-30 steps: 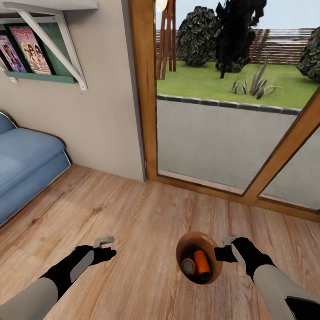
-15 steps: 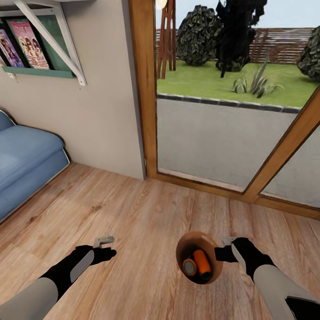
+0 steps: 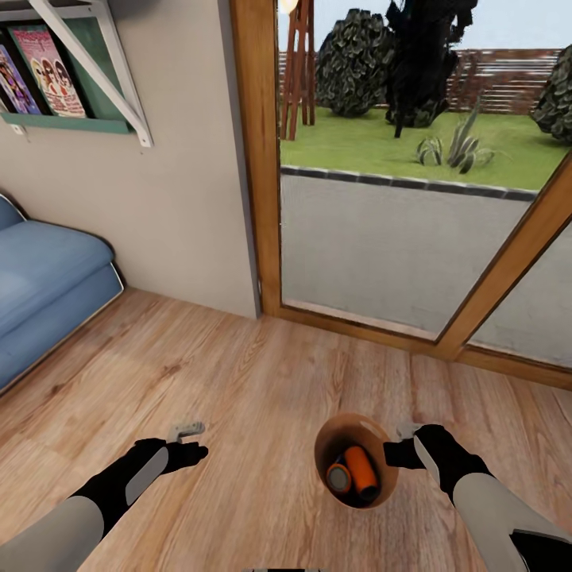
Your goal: Put the three can of soda from the living room inside the tash can in the kitchen.
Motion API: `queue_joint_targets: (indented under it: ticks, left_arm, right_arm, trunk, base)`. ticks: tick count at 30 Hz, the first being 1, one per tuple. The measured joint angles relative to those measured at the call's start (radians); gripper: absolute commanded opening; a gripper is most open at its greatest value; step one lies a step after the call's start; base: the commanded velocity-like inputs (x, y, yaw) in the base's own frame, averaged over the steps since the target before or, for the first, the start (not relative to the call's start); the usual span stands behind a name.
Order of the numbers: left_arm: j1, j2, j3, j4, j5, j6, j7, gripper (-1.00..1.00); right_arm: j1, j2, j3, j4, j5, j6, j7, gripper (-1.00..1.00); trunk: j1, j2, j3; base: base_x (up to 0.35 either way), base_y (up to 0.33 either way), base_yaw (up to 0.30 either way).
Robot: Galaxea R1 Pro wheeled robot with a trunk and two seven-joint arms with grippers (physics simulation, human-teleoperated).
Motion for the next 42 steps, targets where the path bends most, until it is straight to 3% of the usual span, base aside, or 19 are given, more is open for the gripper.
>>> queue_joint_targets:
  ticks: [6, 13, 21, 25, 34, 42]
  left_arm:
    - [0.000, 0.000, 0.000, 0.000, 0.000, 0.000, 0.000, 1.00]
    - [0.000, 0.000, 0.000, 0.000, 0.000, 0.000, 0.000, 1.00]
    - [0.000, 0.001, 0.000, 0.000, -0.002, -0.001, -0.029, 1.00]
    - [0.000, 0.001, 0.001, 0.001, -0.003, -0.001, -0.037, 1.00]
    - [0.001, 0.000, 0.001, 0.001, -0.003, -0.001, -0.039, 1.00]
    - [0.000, 0.000, 0.001, 0.001, -0.003, -0.001, -0.040, 1.00]
  right_arm:
    - [0.000, 0.000, 0.000, 0.000, -0.001, 0.000, 0.000, -1.00]
    - [0.000, 0.000, 0.000, 0.000, -0.002, 0.000, 0.000, -1.00]
    - [-0.002, -0.001, 0.005, 0.002, -0.006, 0.001, 0.000, -1.00]
    - [-0.001, -0.001, 0.006, 0.003, -0.003, 0.002, 0.000, -1.00]
    - [-0.001, -0.001, 0.006, 0.003, -0.003, 0.003, 0.000, -1.00]
    - [-0.001, -0.001, 0.005, 0.003, -0.003, 0.013, 0.000, -1.00]
  trunk:
    - [0.023, -0.042, -0.019]
    - [0.023, -0.042, -0.019]
    - [0.052, -0.098, -0.044]
    - [0.053, -0.126, -0.056]
    - [0.053, -0.126, -0.056]
    - [0.055, -0.168, -0.075]
  base:
    - [0.000, 0.000, 0.000]
    - [0.000, 0.000, 0.000]
    - [0.000, 0.000, 0.000]
    - [0.000, 0.000, 0.000]
    - [0.000, 0.000, 0.000]
    - [0.000, 0.000, 0.000]
